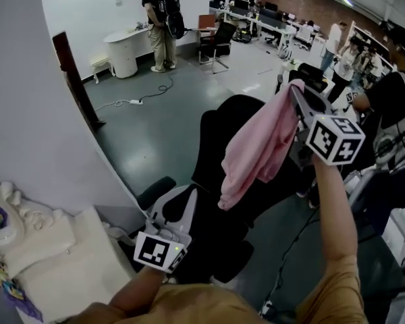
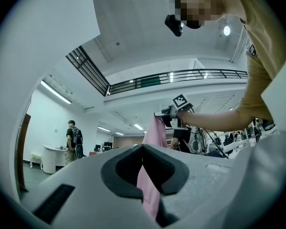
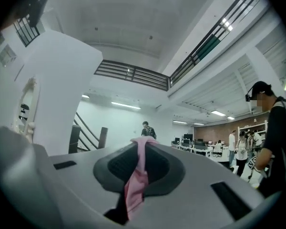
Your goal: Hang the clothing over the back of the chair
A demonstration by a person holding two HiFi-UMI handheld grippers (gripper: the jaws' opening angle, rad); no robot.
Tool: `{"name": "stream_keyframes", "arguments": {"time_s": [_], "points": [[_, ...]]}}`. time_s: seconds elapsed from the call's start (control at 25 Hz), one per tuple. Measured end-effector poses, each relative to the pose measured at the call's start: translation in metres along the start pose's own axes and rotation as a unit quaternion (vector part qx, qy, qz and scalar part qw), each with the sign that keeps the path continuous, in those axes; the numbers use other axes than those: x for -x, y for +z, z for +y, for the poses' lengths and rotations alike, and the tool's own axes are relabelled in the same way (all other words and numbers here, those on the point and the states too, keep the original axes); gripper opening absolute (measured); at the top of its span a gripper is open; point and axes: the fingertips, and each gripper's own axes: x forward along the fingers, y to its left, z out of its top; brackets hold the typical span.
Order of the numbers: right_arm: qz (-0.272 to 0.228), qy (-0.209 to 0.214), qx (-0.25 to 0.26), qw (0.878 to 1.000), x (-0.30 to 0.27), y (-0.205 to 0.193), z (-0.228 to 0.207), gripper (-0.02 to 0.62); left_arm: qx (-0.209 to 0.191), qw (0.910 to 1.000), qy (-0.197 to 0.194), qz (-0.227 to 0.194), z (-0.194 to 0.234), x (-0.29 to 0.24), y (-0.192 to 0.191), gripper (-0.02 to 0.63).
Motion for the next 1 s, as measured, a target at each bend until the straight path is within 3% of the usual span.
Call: {"name": "stream_keyframes", "arguments": {"time_s": [0.44, 0.64, 0.8, 1.0], "points": [[0.021, -0.094, 0.073, 0.993, -0.067, 0.031, -0.096, 0.035, -0.006, 0.9994, 0.029, 0.016, 0.008, -0.004, 0.000, 0.005], [0.024, -0.144, 0.124, 0.981, -0.084, 0.057, -0.140, 0.035, -0.006, 0.9990, 0.042, 0.012, 0.009, -0.009, 0.007, 0.005], [0.023, -0.174, 0.123, 0.977, -0.093, 0.058, -0.164, 0.035, -0.008, 0.9989, 0.045, -0.010, 0.008, -0.009, 0.008, 0.005], [0.024, -0.209, 0.139, 0.968, -0.103, 0.069, -0.192, 0.035, -0.007, 0.9977, 0.062, 0.025, 0.013, -0.002, -0.006, 0.005]]}}
